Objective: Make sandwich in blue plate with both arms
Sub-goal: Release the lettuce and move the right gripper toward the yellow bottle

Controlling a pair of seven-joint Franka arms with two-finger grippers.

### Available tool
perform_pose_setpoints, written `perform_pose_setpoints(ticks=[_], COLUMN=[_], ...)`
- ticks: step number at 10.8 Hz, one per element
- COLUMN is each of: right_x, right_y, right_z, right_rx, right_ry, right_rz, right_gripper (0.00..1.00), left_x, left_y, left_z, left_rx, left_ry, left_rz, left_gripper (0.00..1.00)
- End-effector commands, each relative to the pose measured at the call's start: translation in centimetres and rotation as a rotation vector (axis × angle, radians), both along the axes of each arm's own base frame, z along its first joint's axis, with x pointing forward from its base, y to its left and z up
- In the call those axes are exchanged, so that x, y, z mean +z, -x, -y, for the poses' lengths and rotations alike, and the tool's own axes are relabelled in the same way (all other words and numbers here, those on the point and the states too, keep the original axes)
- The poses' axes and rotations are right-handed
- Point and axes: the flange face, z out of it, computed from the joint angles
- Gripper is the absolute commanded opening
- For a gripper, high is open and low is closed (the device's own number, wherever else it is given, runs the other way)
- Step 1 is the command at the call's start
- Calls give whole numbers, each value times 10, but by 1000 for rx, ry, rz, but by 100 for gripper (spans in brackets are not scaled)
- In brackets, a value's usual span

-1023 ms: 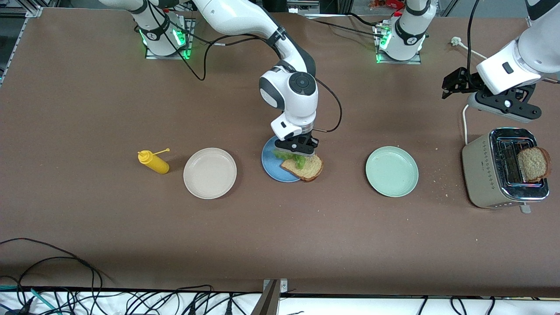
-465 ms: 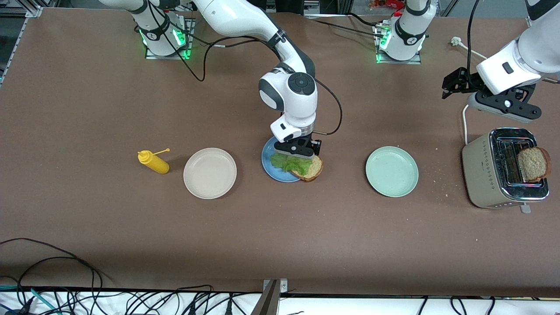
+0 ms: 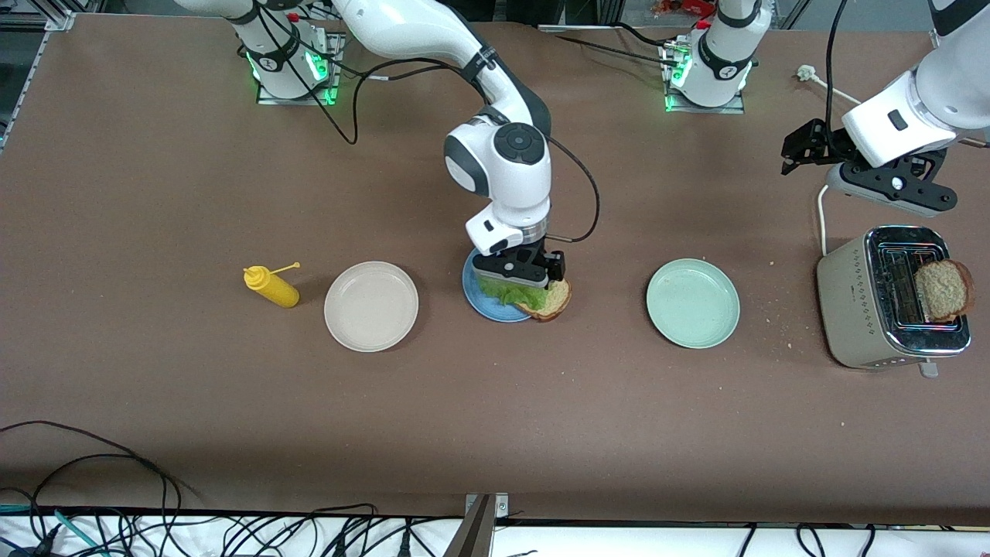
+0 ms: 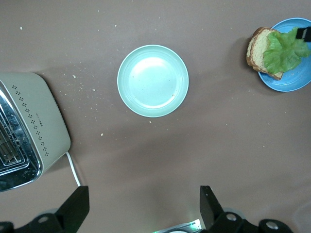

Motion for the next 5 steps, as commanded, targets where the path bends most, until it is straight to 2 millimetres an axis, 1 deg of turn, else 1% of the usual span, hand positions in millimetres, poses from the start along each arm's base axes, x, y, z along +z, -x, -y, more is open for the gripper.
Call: perform_pose_setpoints(ticks=[1, 3, 5], right_x=[45, 70, 89], right_y=[-21, -37, -41], right_z=[67, 133, 184], right_rx=[86, 212, 306], right_ry=[-25, -25, 6], right_rz=[-71, -102, -150], right_gripper=[100, 100, 100], left_x=[4, 3, 0], left_y=[-1, -3, -5], left_z=[1, -11, -11], left_rx=[13, 33, 35], left_ry=[12, 13, 14], left_rz=[2, 1, -6], left_gripper=[100, 100, 100])
